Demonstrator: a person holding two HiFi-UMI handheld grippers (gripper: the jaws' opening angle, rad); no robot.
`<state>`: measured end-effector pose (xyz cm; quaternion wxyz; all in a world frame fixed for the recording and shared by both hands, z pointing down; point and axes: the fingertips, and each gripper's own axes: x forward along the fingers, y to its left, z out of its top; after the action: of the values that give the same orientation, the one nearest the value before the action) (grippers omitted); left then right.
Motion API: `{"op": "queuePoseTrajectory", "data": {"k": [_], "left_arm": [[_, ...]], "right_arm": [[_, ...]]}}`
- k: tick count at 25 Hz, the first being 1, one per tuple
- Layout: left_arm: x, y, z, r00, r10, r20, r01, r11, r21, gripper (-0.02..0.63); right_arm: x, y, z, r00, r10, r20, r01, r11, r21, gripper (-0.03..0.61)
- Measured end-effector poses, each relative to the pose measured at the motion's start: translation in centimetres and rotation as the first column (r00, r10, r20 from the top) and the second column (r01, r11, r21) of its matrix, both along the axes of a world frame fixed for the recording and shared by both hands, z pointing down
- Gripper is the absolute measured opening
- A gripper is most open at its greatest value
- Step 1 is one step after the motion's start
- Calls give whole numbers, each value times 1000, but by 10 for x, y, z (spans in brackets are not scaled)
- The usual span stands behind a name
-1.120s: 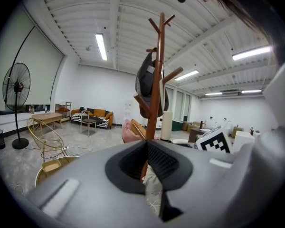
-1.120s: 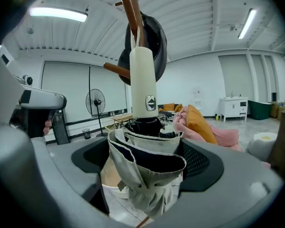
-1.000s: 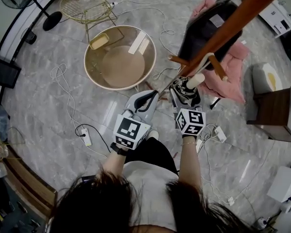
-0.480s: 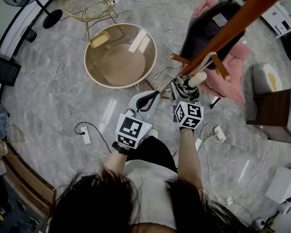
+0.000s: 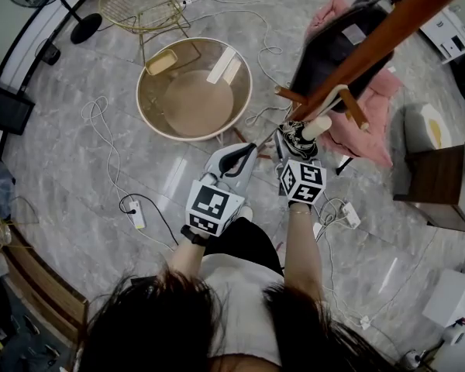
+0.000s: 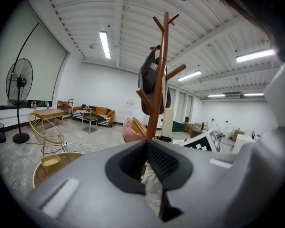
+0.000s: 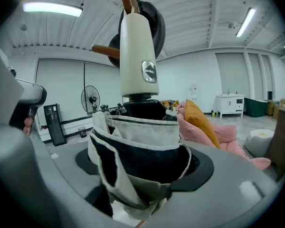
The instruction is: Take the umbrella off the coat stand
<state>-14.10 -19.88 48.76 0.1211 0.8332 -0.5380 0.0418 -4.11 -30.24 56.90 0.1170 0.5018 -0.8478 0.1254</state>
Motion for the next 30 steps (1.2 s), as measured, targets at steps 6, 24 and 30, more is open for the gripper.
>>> {"op": "queuePoseTrajectory", "data": {"k": [6, 24, 30], "left_arm": [[1, -1, -6, 1000, -6, -8, 6, 1000, 8, 60], [-6, 4, -10, 999, -42, -7, 42, 999, 21, 58], [-2, 6, -15, 999, -38, -5, 39, 999, 30, 58]], "right_arm": [[2, 1, 0, 1000, 15, -11, -15, 1000, -1, 311], [7, 20, -7, 1000, -5, -2, 5, 1000, 11, 278], [13, 26, -13, 1000, 0, 1, 0, 1000, 25, 276]]}}
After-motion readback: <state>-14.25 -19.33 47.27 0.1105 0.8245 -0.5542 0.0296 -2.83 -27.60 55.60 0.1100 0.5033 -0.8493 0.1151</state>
